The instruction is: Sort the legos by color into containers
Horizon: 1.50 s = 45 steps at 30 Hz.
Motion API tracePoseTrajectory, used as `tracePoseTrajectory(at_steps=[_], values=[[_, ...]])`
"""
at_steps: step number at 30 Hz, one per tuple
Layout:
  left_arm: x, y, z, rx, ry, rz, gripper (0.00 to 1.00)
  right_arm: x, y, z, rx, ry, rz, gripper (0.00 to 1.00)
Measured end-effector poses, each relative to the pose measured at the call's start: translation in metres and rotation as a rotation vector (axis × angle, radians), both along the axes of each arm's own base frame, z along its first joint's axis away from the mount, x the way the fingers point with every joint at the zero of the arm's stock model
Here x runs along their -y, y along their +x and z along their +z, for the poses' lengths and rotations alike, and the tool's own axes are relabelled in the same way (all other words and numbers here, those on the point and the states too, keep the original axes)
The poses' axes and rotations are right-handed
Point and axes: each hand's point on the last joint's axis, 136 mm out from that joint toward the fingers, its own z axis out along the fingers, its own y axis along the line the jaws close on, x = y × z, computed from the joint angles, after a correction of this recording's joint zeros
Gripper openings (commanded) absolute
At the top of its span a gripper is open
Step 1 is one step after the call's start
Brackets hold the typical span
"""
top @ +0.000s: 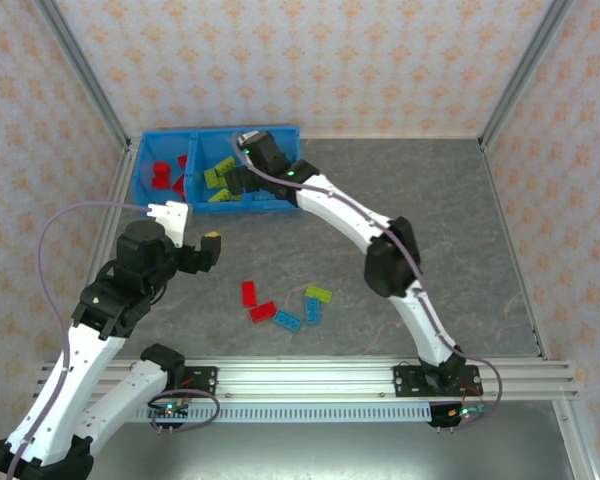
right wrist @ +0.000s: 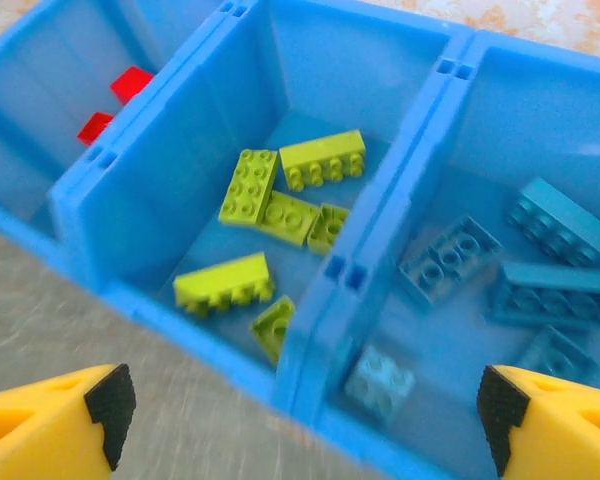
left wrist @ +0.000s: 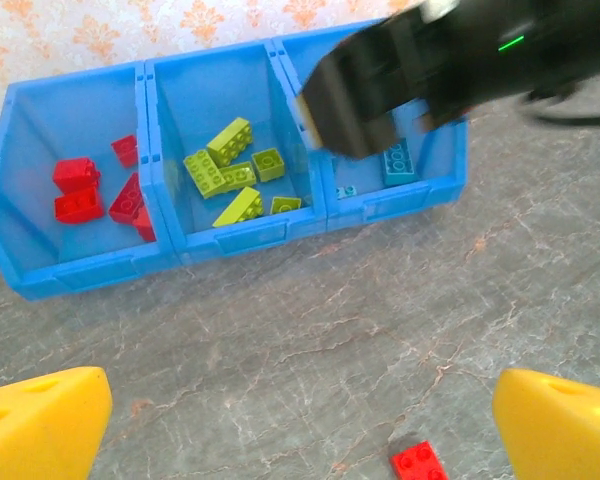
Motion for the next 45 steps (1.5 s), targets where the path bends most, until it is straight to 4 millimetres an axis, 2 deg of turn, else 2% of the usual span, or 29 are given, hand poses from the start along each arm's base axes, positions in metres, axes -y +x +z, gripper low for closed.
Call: tracePoseTrajectory(at_steps=[1,5,8,10,12,15,18,20,23,27,34,39,43,45], values=[[0.000,0.002,-0.002,-0.009,0.005,0.002,1.00,0.010,-0.011,0.012,-0.003,0.005,0.004,0.92],[0.003,0.012,-0.020,-0.082,0.029,0.009,1.00,0.062,-0.076,0.064,-0.022,0.049,0.035,0.94],[0.007,0.021,-0.039,-0.194,0.026,0.028,1.00,0.099,-0.130,0.081,-0.061,0.087,0.069,0.94],[0.016,0.029,-0.053,-0.286,-0.004,0.038,1.00,0.119,-0.166,0.075,-0.113,0.106,0.105,0.95],[0.027,0.034,-0.071,-0.380,-0.056,0.041,1.00,0.139,-0.202,0.051,-0.197,0.108,0.131,0.96],[0.043,0.030,-0.105,-0.507,-0.099,0.048,1.00,0.167,-0.247,0.009,-0.332,0.085,0.131,0.97],[0.058,0.013,-0.140,-0.614,-0.090,0.046,1.00,0.194,-0.275,-0.018,-0.408,0.091,0.087,0.99],[0.068,0.003,-0.163,-0.680,-0.073,0.046,1.00,0.209,-0.289,-0.024,-0.426,0.121,0.055,0.99],[0.080,-0.005,-0.195,-0.757,-0.052,0.058,0.98,0.226,-0.301,-0.028,-0.425,0.175,0.002,1.00],[0.086,-0.012,-0.227,-0.816,-0.051,0.101,0.80,0.241,-0.303,-0.039,-0.431,0.203,-0.082,1.00],[0.089,-0.011,-0.258,-0.843,-0.100,0.186,0.53,0.246,-0.297,-0.048,-0.456,0.198,-0.164,1.00],[0.082,-0.010,-0.262,-0.835,-0.093,0.227,0.33,0.245,-0.295,-0.051,-0.470,0.197,-0.188,1.00],[0.084,-0.007,-0.253,-0.799,-0.121,0.218,0.30,0.241,-0.292,-0.046,-0.474,0.219,-0.196,1.00],[0.084,-0.002,-0.236,-0.742,-0.144,0.207,0.29,0.238,-0.289,-0.040,-0.468,0.240,-0.196,1.00]])
